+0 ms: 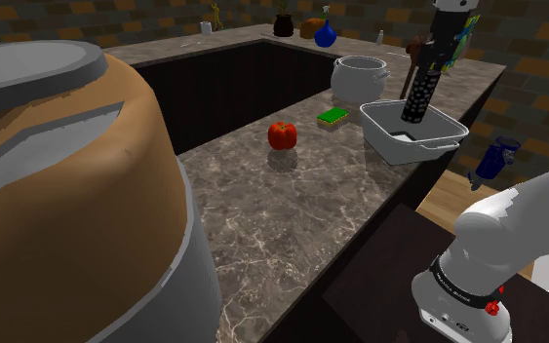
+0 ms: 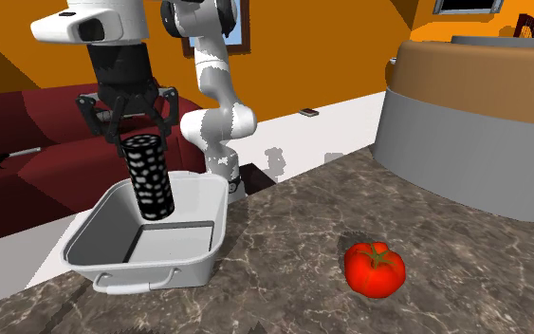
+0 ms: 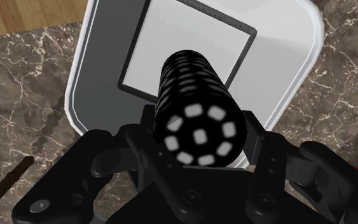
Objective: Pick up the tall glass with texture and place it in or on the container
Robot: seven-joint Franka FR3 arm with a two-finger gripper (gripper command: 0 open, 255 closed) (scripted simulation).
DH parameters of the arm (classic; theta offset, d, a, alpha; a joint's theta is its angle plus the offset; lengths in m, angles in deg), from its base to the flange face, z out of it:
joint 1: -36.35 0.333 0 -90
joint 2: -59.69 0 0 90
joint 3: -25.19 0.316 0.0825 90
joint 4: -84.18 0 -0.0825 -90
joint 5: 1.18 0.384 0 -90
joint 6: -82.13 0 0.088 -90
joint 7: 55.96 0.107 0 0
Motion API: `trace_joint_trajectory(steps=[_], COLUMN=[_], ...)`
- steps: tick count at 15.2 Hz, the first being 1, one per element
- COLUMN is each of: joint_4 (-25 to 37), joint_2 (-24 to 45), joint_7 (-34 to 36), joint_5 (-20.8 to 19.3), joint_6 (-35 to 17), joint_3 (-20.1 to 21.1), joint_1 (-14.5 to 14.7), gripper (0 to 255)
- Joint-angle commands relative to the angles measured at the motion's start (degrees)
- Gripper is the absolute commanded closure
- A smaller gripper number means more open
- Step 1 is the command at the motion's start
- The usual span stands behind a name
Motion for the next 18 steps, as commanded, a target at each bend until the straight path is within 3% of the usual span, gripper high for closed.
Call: trace_joint_trajectory(steps=[1,4,5,10,14,18], joint_4=[-0.05,-0.05,-0.05,-0.05,9.14,9.14], joint_2=[-0.03,-0.03,-0.03,-0.02,2.01,2.01], joint_7=[0.0,0.0,0.0,0.0,-0.52,-0.52], joint_5=[-0.01,-0.01,-0.01,-0.01,0.65,0.65], joint_6=[-0.07,-0.07,-0.07,-0.07,7.13,7.13], joint_3=[0.0,0.0,0.0,0.0,0.26,0.26], joint_1=[0.0,0.0,0.0,0.0,0.37,0.37], gripper=[255,255,0,0,0,0])
